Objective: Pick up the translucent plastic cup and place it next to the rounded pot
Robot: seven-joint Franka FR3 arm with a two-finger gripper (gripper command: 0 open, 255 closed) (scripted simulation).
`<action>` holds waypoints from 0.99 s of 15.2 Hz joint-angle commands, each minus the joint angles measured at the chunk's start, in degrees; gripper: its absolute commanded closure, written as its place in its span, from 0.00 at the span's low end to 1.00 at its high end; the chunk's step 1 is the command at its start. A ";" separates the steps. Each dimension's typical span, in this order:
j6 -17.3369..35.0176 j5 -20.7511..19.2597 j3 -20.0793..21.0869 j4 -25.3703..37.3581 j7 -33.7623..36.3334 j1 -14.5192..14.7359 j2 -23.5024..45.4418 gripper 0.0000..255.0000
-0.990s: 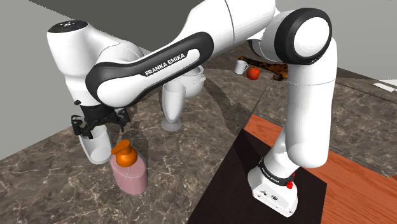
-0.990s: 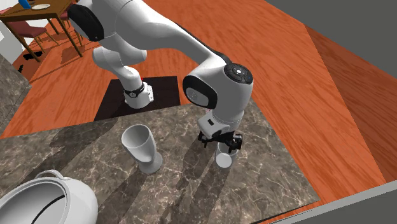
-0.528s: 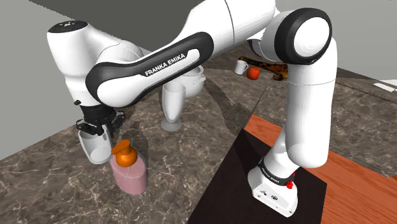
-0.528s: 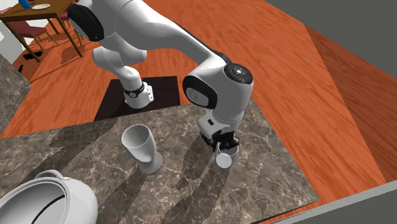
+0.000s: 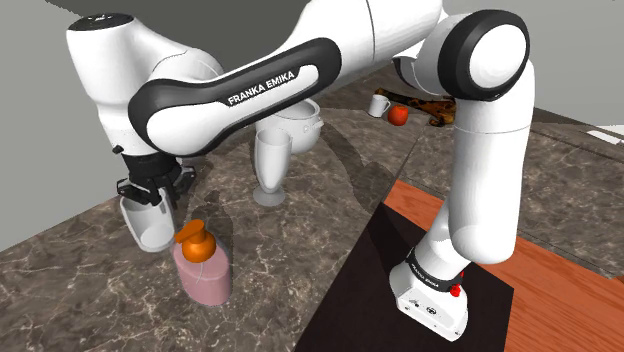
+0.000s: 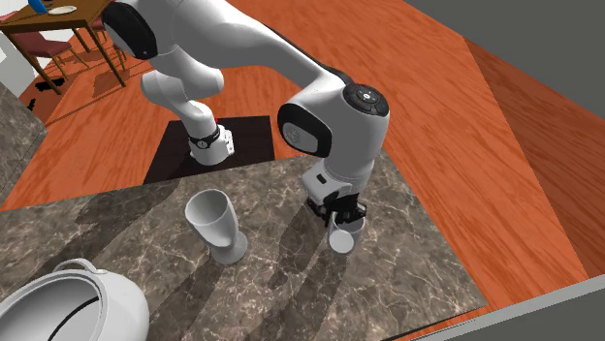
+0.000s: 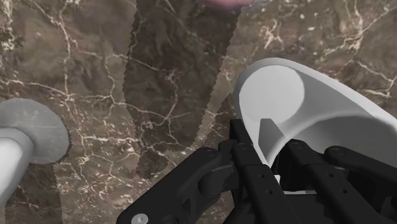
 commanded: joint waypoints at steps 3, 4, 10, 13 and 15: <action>-2.50 0.78 0.39 1.76 -0.60 -0.06 -0.94 1.00; -3.15 0.97 0.48 2.23 -0.75 -0.08 -1.17 1.00; -7.16 1.94 0.94 5.35 -1.62 -0.06 -2.32 1.00; -9.24 2.30 1.12 7.15 -2.00 0.03 -2.73 1.00; -10.67 2.50 1.22 8.43 -2.23 0.13 -2.93 1.00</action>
